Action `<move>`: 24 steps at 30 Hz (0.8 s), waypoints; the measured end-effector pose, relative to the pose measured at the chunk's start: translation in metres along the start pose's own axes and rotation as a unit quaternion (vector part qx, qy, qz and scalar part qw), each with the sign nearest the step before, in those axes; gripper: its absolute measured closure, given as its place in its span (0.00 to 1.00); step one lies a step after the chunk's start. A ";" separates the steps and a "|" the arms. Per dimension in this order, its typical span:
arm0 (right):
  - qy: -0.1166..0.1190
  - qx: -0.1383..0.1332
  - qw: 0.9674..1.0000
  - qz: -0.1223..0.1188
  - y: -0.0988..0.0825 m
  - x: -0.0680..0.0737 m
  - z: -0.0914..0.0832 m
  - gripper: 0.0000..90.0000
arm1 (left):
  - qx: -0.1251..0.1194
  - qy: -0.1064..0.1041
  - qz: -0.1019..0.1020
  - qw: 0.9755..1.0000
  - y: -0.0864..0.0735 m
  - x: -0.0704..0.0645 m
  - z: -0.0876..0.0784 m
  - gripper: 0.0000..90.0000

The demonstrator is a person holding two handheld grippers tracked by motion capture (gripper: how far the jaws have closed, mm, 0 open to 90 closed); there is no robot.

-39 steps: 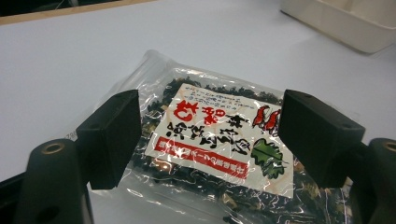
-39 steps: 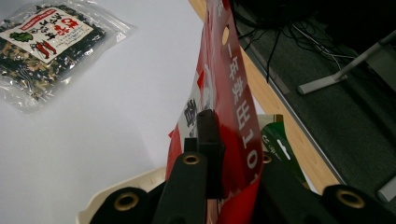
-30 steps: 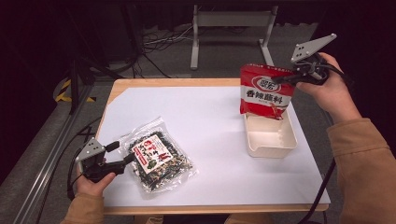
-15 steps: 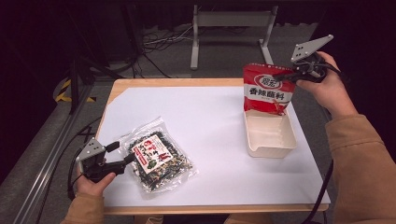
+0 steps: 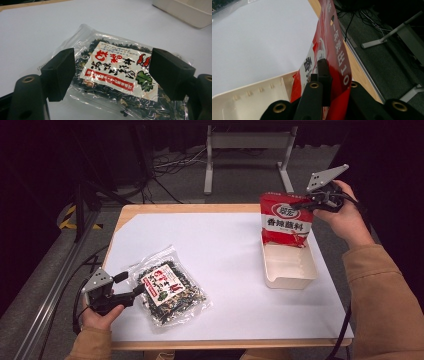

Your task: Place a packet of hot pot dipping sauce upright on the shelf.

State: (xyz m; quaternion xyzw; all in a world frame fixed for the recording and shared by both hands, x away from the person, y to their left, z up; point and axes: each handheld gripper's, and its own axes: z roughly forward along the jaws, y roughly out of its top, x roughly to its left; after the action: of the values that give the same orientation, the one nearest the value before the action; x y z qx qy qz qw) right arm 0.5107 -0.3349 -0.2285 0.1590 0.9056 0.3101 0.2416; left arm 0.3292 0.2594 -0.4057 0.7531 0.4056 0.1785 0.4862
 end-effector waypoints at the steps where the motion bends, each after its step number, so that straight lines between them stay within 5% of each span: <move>1: 0.000 0.000 1.000 0.000 0.000 0.000 0.000 0.99 | 0.000 0.000 0.000 1.000 0.000 0.000 0.000 0.25; 16: 0.024 -0.033 0.999 0.008 -0.004 0.008 0.014 0.98 | 0.001 -0.005 0.003 1.000 0.002 0.000 0.003 0.25; 24: 0.010 -0.026 0.999 0.033 -0.010 0.009 0.020 0.98 | 0.000 -0.007 0.003 1.000 0.002 0.000 0.004 0.25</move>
State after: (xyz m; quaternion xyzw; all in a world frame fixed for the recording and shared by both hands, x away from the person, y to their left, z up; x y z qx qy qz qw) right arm 0.5123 -0.3293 -0.2518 0.1788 0.8939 0.3433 0.2260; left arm 0.3329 0.2569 -0.4056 0.7554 0.4002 0.1746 0.4885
